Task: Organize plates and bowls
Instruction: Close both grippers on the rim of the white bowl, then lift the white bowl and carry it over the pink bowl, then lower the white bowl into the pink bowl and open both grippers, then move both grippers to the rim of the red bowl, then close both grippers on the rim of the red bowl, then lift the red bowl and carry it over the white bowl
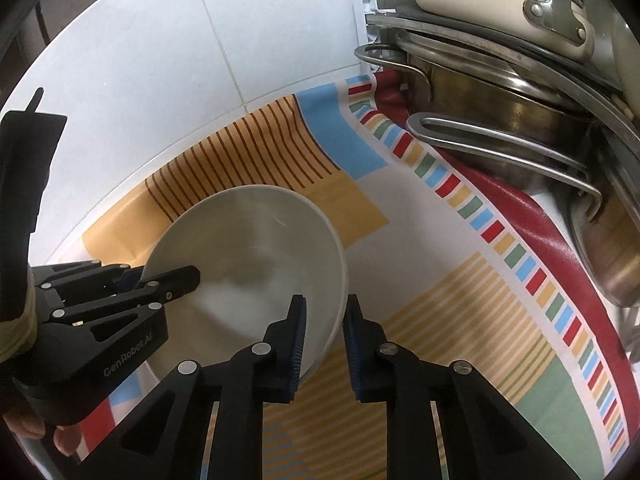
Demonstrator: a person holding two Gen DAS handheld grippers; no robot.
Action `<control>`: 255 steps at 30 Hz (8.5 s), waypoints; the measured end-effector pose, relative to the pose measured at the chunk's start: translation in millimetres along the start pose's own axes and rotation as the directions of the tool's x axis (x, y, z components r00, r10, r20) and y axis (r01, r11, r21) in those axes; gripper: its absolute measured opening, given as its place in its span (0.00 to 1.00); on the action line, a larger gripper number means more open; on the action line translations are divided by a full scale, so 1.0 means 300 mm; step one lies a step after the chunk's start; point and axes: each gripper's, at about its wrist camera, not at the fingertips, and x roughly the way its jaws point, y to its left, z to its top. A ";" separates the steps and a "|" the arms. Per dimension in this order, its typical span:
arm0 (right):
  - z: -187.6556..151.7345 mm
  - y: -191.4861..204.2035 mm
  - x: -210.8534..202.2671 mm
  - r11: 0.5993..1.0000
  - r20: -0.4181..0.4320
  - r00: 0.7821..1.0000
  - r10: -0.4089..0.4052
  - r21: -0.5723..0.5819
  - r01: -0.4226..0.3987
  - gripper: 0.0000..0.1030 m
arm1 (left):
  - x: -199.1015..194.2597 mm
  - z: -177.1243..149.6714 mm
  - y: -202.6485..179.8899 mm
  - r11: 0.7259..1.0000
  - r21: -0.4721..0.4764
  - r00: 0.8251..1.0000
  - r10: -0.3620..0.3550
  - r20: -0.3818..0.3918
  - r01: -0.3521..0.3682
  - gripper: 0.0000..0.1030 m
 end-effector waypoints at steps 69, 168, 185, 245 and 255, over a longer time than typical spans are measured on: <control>-0.402 0.486 -0.565 0.927 -0.031 0.978 0.207 -0.313 -0.206 0.18 | -0.660 -0.837 0.214 0.908 -0.411 0.990 -0.025 0.141 0.081 0.13; -0.631 1.240 -0.605 0.884 0.129 0.958 0.256 -0.432 -0.178 0.64 | -0.919 -1.269 0.929 0.839 -0.507 0.913 0.345 0.220 -0.195 0.69; -0.566 1.382 -0.338 0.904 0.034 0.982 0.187 -0.397 -0.159 0.64 | -0.637 -1.166 1.122 0.856 -0.486 0.949 0.280 0.146 -0.178 0.65; -0.562 1.315 -0.451 0.891 -0.069 0.953 0.295 -0.340 -0.300 0.16 | -0.814 -1.172 0.931 0.884 -0.467 0.956 0.149 0.252 -0.015 0.13; -0.582 1.192 -0.578 0.908 -0.025 0.957 0.288 -0.310 -0.281 0.16 | -0.877 -1.156 0.792 0.903 -0.429 0.954 0.122 0.272 0.007 0.13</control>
